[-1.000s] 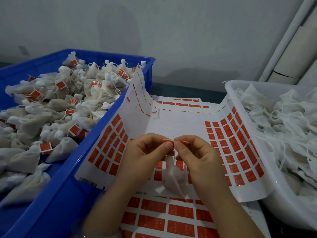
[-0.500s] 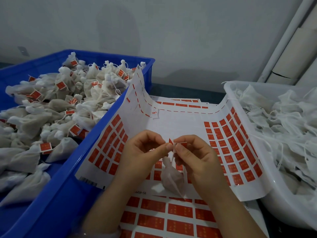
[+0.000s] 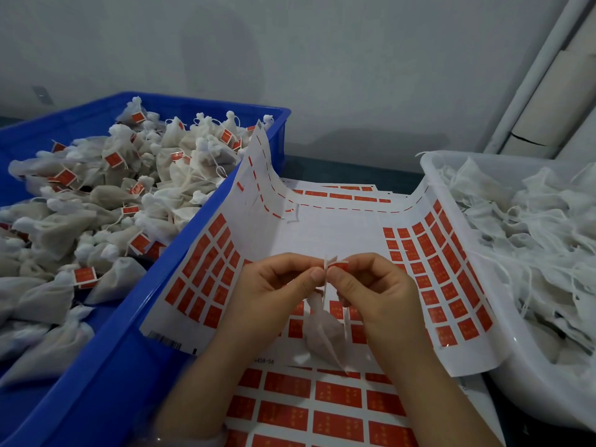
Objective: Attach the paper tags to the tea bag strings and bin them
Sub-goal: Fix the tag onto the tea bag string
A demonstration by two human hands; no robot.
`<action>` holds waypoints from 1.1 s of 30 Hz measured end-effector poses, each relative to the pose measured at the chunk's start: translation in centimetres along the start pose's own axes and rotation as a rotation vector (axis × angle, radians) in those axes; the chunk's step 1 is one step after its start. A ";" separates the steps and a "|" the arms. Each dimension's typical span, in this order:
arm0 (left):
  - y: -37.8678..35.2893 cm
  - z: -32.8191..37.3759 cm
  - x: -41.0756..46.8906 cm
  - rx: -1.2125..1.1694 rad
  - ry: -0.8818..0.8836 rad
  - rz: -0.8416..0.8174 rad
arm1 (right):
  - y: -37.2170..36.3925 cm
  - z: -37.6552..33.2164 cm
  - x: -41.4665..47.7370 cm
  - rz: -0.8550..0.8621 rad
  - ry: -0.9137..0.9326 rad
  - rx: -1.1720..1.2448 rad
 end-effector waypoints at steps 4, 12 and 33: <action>0.0 -0.1 0.0 0.007 0.001 0.002 | 0.0 0.0 0.0 0.001 -0.003 -0.011; 0.0 0.1 -0.1 0.032 -0.020 0.012 | -0.1 0.1 0.0 -0.007 -0.008 -0.024; -0.1 0.2 -0.4 0.095 -0.106 0.007 | -0.1 0.6 0.2 -0.081 -0.053 0.063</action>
Point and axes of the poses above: each hand's wrist, its own x-axis towards the middle knuckle, its own y-axis out of the back of the hand, z = x × y, the point moved 5 cm from there along x, towards the middle knuckle, and after that the axes turned 2 degrees about y, right-handed, at the moved point
